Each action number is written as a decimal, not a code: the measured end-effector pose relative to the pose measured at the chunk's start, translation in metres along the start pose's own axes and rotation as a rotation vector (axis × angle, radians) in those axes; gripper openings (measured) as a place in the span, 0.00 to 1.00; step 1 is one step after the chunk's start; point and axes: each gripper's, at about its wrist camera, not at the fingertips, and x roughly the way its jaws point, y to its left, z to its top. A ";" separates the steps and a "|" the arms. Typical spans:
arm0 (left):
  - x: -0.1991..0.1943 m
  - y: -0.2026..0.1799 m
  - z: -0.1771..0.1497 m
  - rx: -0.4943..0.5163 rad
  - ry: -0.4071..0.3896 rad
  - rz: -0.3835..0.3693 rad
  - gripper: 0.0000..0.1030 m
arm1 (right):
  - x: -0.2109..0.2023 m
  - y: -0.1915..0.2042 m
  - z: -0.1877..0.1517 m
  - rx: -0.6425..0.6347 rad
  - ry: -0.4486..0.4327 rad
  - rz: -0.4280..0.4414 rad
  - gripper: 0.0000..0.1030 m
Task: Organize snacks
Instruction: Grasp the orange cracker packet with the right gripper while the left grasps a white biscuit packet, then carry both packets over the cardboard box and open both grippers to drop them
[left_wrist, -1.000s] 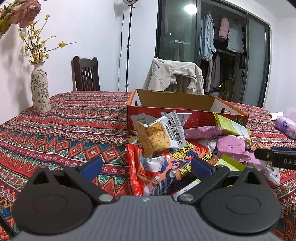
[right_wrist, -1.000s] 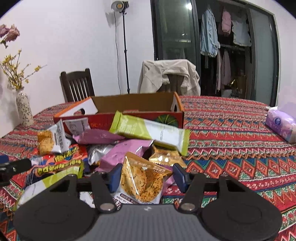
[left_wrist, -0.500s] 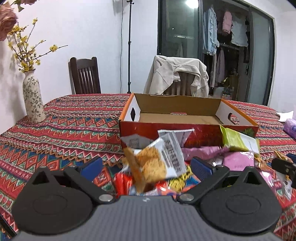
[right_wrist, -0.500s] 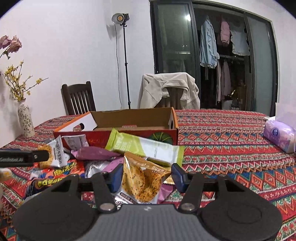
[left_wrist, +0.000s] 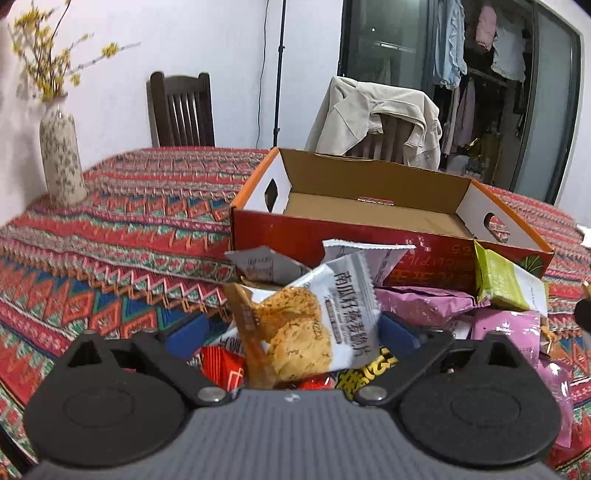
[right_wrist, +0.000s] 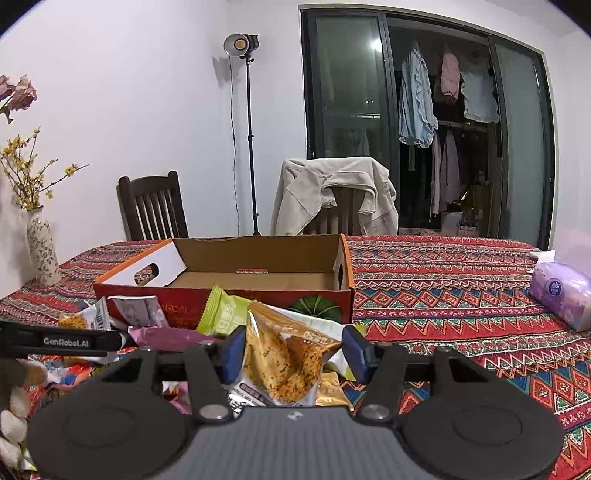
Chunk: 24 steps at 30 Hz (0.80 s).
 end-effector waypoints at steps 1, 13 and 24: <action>0.001 0.003 0.000 -0.011 0.005 -0.014 0.80 | 0.001 0.000 0.000 0.001 0.003 0.000 0.53; -0.014 0.020 -0.002 -0.036 -0.041 -0.067 0.58 | 0.000 0.003 -0.005 0.002 0.017 -0.004 0.53; -0.035 0.027 0.004 -0.007 -0.108 -0.081 0.30 | -0.007 0.010 0.000 -0.009 -0.002 -0.009 0.53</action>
